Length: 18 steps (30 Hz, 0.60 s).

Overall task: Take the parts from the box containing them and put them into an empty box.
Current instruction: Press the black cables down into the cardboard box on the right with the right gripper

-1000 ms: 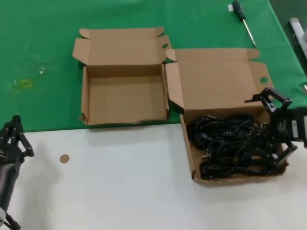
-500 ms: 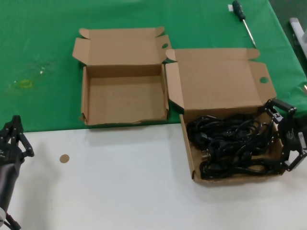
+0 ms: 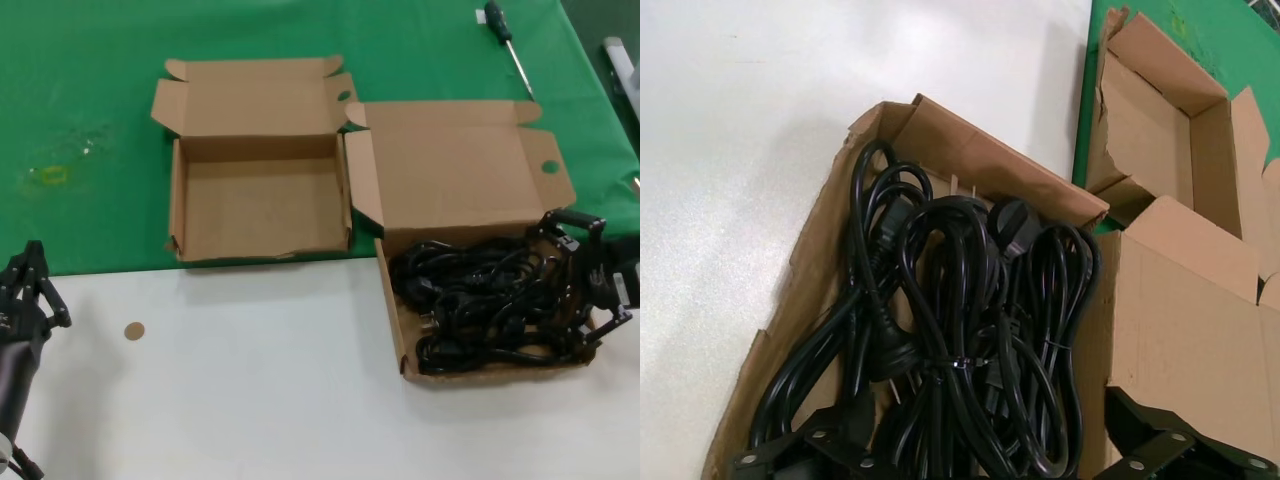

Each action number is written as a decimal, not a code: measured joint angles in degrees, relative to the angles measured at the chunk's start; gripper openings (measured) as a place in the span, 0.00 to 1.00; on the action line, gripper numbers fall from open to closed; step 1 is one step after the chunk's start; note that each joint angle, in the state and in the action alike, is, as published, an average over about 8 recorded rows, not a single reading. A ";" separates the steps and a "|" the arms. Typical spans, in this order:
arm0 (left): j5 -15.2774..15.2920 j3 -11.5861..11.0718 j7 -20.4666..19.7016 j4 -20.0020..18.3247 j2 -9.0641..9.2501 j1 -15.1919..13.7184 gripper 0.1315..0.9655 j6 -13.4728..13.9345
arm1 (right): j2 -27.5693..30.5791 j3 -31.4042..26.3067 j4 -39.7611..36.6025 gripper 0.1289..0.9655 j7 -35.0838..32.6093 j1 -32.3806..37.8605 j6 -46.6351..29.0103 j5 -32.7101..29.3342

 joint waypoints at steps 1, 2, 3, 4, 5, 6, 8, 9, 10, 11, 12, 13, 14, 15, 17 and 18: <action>0.00 0.00 0.00 0.00 0.00 0.00 0.02 0.00 | -0.10 -0.03 -0.16 0.86 -0.13 0.09 0.00 -0.03; 0.00 0.00 0.00 0.00 0.00 0.00 0.02 0.00 | -0.20 -0.07 -0.32 0.84 -0.26 0.18 -0.01 -0.07; 0.00 0.00 0.00 0.00 0.00 0.00 0.02 0.00 | -0.29 -0.10 -0.47 0.84 -0.38 0.27 -0.02 -0.10; 0.00 0.00 0.00 0.00 0.00 0.00 0.02 0.00 | -0.38 -0.13 -0.60 0.81 -0.48 0.35 -0.04 -0.13; 0.00 0.00 0.00 0.00 0.00 0.00 0.02 0.00 | -0.47 -0.17 -0.73 0.79 -0.58 0.44 -0.05 -0.16; 0.00 0.00 0.00 0.00 0.00 0.00 0.02 0.00 | -0.55 -0.20 -0.85 0.76 -0.67 0.53 -0.06 -0.19; 0.00 0.00 0.00 0.00 0.00 0.00 0.02 0.00 | -0.73 -0.25 -1.07 0.71 -0.83 0.72 -0.08 -0.24; 0.00 0.00 0.00 0.00 0.00 0.00 0.02 0.00 | -0.81 -0.27 -1.16 0.69 -0.90 0.82 -0.08 -0.25; 0.00 0.00 0.00 0.00 0.00 0.00 0.02 0.00 | -0.89 -0.28 -1.24 0.66 -0.97 0.90 -0.09 -0.25; 0.00 0.00 0.00 0.00 0.00 0.00 0.02 0.00 | -0.96 -0.28 -1.31 0.63 -1.03 0.98 -0.09 -0.25; 0.00 0.00 0.00 0.00 0.00 0.00 0.02 0.00 | -1.03 -0.28 -1.37 0.63 -1.09 1.04 -0.11 -0.23; 0.00 0.00 0.00 0.00 0.00 0.00 0.02 0.00 | -1.08 -0.28 -1.41 0.63 -1.14 1.09 -0.12 -0.22; 0.00 0.00 0.00 0.00 0.00 0.00 0.02 0.00 | -1.12 -0.28 -1.45 0.63 -1.18 1.13 -0.14 -0.20; 0.00 0.00 0.00 0.00 0.00 0.00 0.02 0.00 | -1.15 -0.28 -1.48 0.63 -1.21 1.16 -0.17 -0.19; 0.00 0.00 0.00 0.00 0.00 0.00 0.02 0.00 | -1.16 -0.29 -1.53 0.57 -1.26 1.17 -0.21 -0.20; 0.00 0.00 0.00 0.00 0.00 0.00 0.02 0.00 | -1.15 -0.31 -1.56 0.53 -1.28 1.16 -0.23 -0.21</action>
